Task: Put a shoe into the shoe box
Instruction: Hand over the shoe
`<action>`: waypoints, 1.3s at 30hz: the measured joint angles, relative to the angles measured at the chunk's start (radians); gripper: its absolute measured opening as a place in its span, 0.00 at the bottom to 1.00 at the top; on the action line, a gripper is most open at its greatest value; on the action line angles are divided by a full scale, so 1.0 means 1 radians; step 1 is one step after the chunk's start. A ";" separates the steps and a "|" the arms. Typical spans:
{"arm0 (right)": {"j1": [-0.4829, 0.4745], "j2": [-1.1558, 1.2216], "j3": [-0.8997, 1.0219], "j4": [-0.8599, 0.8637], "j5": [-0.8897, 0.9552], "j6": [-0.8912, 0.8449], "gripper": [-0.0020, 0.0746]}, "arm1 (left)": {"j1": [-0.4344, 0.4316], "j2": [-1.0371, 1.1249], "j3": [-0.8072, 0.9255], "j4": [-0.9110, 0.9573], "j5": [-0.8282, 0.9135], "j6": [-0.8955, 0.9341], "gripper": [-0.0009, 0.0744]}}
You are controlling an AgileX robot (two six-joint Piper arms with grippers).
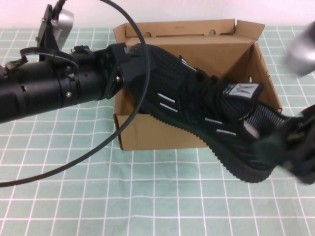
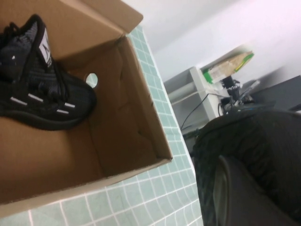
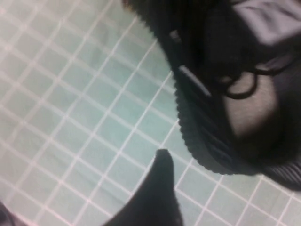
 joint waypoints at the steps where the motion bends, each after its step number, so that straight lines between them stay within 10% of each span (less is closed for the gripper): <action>1: 0.000 -0.023 0.000 -0.013 0.000 0.026 0.85 | 0.000 0.000 0.000 -0.005 -0.001 0.002 0.19; 10: 0.000 -0.237 0.133 -0.228 -0.086 0.600 0.85 | 0.000 0.000 0.000 -0.027 -0.004 0.043 0.19; 19: 0.000 -0.310 0.464 -0.243 -0.719 1.095 0.85 | 0.000 0.000 0.000 -0.029 -0.003 0.082 0.19; 39: 0.000 -0.135 0.495 -0.704 -0.892 1.545 0.85 | 0.000 0.000 0.000 -0.064 0.080 0.092 0.19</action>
